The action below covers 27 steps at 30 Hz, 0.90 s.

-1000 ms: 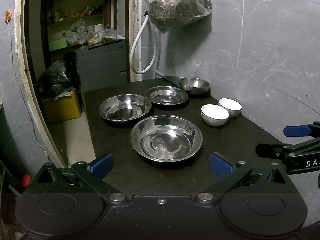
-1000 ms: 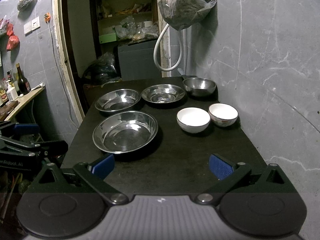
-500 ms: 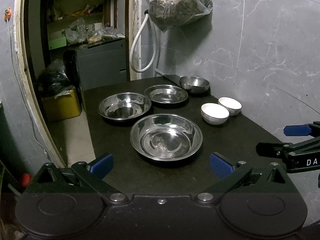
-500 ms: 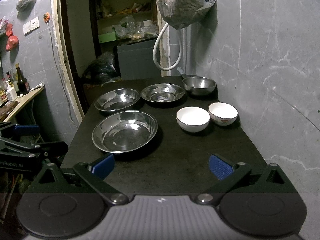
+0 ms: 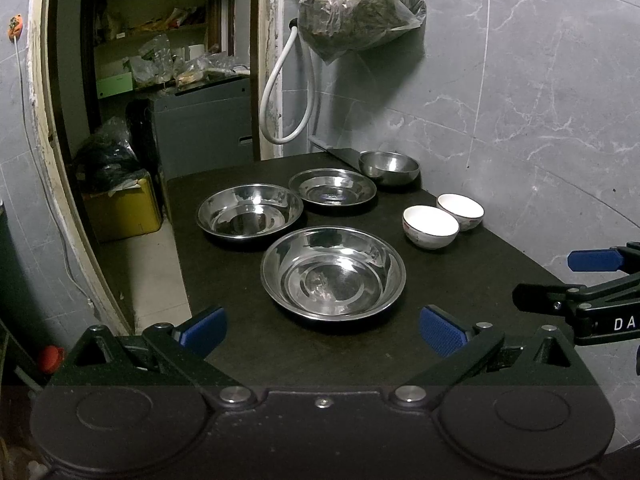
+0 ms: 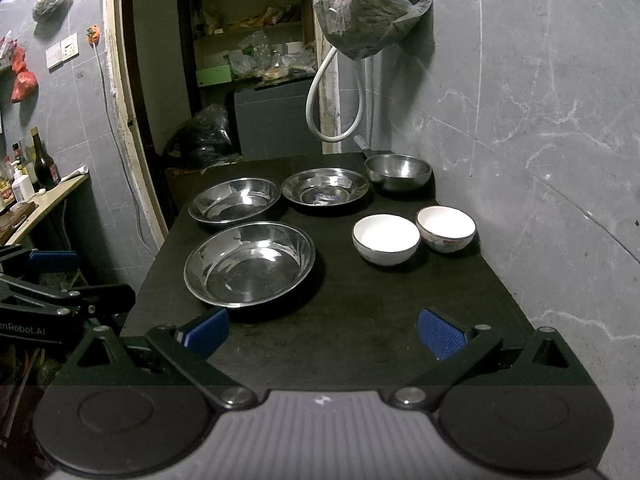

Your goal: Organize plates and bowls

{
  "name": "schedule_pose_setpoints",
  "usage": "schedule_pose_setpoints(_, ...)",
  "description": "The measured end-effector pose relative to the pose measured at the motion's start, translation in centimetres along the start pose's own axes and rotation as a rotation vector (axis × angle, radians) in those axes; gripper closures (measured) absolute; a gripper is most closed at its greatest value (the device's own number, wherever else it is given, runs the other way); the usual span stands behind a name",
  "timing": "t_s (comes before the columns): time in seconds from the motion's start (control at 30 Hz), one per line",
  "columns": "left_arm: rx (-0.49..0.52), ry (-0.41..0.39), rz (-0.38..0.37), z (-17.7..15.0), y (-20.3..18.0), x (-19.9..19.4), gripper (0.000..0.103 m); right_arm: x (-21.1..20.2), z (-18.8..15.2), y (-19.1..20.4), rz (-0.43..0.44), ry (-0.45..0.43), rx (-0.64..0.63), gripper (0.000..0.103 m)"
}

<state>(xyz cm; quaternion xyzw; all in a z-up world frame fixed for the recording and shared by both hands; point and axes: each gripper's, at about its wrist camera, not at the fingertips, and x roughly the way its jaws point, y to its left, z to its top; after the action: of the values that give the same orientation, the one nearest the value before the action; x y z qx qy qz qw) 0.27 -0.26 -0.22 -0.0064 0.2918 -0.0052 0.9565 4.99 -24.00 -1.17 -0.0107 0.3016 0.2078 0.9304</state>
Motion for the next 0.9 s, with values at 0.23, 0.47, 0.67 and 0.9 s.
schedule_pose_setpoints(0.23, -0.002, -0.001, 0.000, -0.01, 0.07, 0.01, 0.001, 0.00, 0.02, 0.01, -0.001, 0.000, 0.000, 0.000)
schedule_pose_setpoints(0.47, -0.004, 0.004, -0.001, -0.14, 0.36, 0.28, 0.001, 0.03, 0.04, 0.02, -0.002, 0.000, 0.001, 0.000)
schedule_pose_setpoints(0.67, -0.006, 0.003, 0.000, -0.11, 0.32, 0.27, 0.001, 0.09, 0.04, 0.04, -0.002, 0.001, 0.001, 0.000)
schedule_pose_setpoints(0.9, -0.008, 0.008, -0.001, -0.09, 0.44, 0.43, 0.001, 0.09, 0.03, 0.07, -0.002, 0.002, 0.001, 0.000)
